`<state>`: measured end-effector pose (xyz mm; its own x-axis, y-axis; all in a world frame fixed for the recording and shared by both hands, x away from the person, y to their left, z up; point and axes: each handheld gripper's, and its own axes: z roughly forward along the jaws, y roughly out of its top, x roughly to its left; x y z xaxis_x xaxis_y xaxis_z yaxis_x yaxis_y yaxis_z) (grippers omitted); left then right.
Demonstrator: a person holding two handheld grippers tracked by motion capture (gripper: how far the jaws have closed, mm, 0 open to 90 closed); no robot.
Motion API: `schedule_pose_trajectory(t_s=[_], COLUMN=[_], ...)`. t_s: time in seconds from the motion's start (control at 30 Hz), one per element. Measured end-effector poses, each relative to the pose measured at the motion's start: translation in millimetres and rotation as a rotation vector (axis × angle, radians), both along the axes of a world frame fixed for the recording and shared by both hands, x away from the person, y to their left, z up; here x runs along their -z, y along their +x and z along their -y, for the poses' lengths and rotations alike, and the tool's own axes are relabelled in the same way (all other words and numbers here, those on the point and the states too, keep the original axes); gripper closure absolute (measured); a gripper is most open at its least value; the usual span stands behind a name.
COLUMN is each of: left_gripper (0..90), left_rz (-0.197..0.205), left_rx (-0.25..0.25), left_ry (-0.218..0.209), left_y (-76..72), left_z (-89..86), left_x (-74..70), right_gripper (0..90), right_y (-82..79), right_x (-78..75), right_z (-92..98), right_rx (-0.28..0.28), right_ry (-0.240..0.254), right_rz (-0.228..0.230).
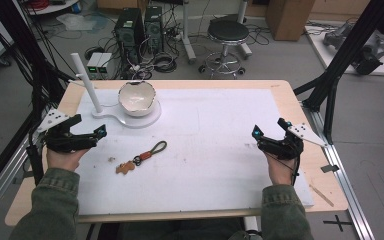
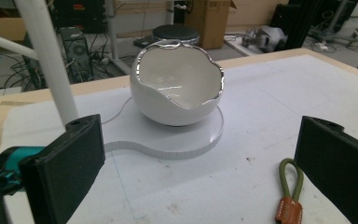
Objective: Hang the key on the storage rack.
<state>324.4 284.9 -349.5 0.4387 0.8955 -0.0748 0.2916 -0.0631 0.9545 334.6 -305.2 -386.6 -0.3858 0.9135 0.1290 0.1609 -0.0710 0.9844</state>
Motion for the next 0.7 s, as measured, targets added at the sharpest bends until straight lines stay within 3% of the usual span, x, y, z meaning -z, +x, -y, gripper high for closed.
schedule_pose_trajectory(t_s=[0.13, 0.43, 0.7], left_gripper=[2.2, 2.2, 2.2], left_rz=[-0.013, -0.038, -0.074], left_rx=[0.030, 0.091, 0.131], left_ry=[0.023, 0.030, 0.057], left_y=[5.3, 12.4, 16.3], left_z=[8.7, 23.2, 32.8], left_x=[-2.8, -6.9, -3.6], right_gripper=[0.5, 0.5, 0.5], right_y=[0.5, 0.4, 0.9], right_x=[0.4, 0.5, 1.8], right_z=[-1.8, -2.4, -3.0], right_rx=[-0.008, -0.014, -0.025], right_ry=[-0.010, -0.015, -0.012], right_rz=[0.000, -0.005, -0.023])
